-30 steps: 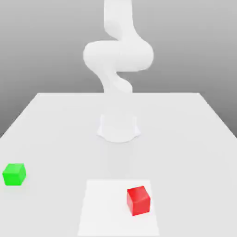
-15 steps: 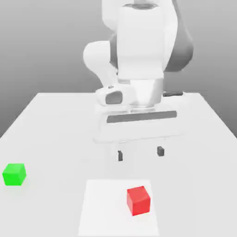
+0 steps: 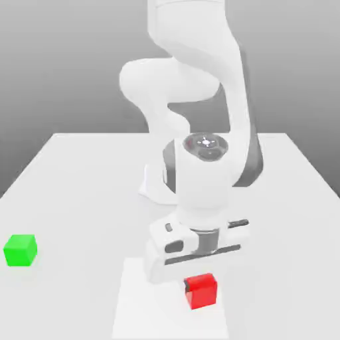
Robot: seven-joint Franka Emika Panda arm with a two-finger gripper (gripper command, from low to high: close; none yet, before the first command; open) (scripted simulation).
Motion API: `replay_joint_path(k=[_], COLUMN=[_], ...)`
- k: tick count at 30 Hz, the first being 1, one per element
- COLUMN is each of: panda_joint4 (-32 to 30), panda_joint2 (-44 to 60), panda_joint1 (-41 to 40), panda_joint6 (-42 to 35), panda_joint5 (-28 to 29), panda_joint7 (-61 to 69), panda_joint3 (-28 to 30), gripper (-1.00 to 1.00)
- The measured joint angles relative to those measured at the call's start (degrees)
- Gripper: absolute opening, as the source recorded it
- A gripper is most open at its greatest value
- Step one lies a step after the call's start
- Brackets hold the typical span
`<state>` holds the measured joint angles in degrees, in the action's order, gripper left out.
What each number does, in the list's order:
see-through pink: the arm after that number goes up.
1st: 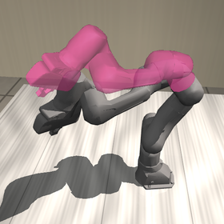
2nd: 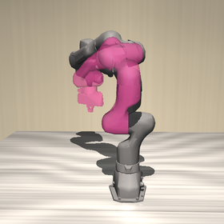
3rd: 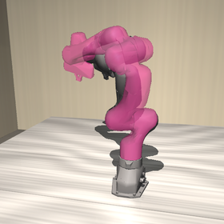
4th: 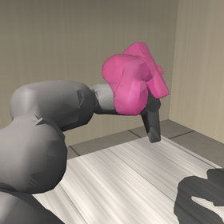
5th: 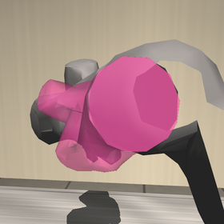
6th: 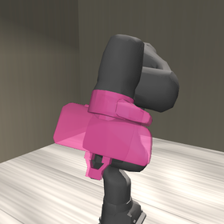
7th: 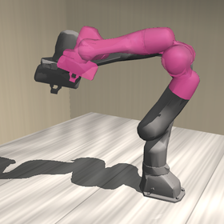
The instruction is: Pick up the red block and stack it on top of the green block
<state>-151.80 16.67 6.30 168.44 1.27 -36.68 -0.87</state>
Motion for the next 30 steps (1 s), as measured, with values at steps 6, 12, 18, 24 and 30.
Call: replay_joint_path(k=[6,12,18,24,30], panda_joint4=[-1.42,-0.37,1.55,3.13,3.56], panda_joint2=[-9.43,-13.16,-14.31,-11.52,-4.40], panda_joint1=[-0.40,-12.77,-27.99,-37.87,-39.79], panda_joint6=[-8.01,-12.81,-15.89,-14.82,-8.49], panda_joint5=[-0.68,-1.45,-1.94,-4.90,-10.12], panda_joint7=[0.51,-2.85,-7.62,-9.09,-5.48], panda_joint3=[-0.55,6.68,14.40,17.94,15.08], gripper=[-1.00,-1.00,-1.00,-1.00,1.00])
